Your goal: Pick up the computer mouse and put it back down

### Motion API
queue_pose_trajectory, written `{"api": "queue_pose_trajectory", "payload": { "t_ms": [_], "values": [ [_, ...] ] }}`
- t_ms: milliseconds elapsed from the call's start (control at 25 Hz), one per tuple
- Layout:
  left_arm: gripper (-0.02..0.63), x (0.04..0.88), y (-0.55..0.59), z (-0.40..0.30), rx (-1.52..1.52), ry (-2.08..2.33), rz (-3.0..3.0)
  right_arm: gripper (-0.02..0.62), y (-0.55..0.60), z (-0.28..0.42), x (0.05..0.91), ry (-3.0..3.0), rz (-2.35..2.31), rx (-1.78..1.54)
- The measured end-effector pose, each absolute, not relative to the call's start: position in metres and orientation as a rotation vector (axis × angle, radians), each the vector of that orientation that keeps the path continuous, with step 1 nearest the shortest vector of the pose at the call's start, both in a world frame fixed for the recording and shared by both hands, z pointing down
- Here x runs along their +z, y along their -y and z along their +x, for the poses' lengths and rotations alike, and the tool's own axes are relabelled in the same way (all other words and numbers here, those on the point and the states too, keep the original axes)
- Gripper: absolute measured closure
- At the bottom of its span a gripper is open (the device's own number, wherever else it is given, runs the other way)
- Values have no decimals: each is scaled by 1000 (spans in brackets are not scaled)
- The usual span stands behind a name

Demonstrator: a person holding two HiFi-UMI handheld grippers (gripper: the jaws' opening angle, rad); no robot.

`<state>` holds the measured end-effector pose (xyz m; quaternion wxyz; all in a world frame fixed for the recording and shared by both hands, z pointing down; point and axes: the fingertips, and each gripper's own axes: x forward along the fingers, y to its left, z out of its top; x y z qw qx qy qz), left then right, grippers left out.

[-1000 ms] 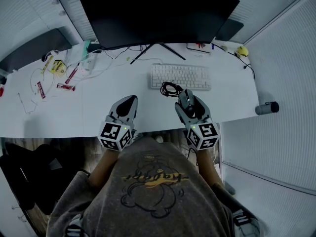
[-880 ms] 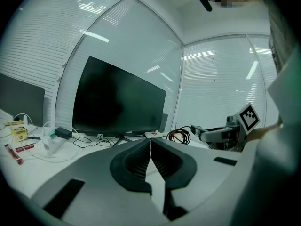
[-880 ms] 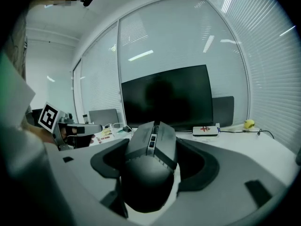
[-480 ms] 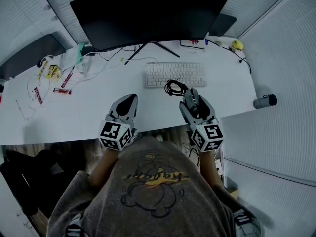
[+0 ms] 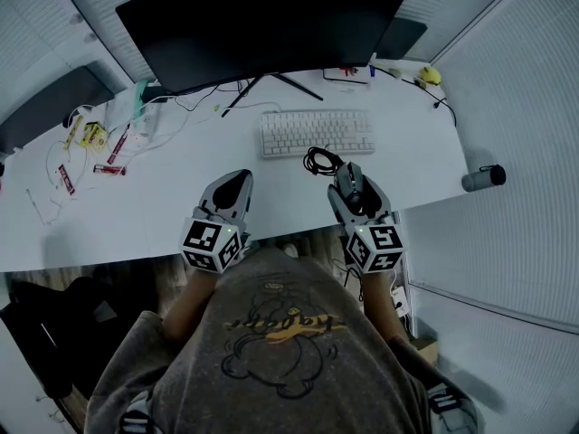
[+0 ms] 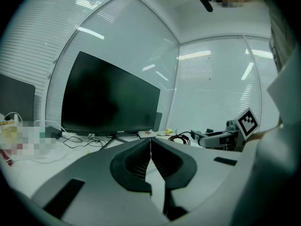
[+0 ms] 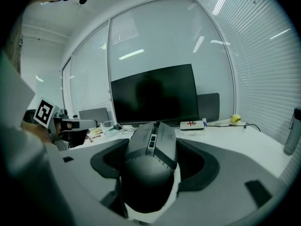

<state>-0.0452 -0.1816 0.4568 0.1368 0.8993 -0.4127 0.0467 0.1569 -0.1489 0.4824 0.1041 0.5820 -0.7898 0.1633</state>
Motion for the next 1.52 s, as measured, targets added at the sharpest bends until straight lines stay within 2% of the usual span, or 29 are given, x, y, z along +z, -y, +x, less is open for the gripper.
{"api": "queue_pose_trajectory", "payload": {
  "t_ms": [1520],
  "values": [
    [586, 471, 188, -39, 193, 1161, 2578, 282, 186, 178, 638, 2058, 1662, 630]
  ]
}}
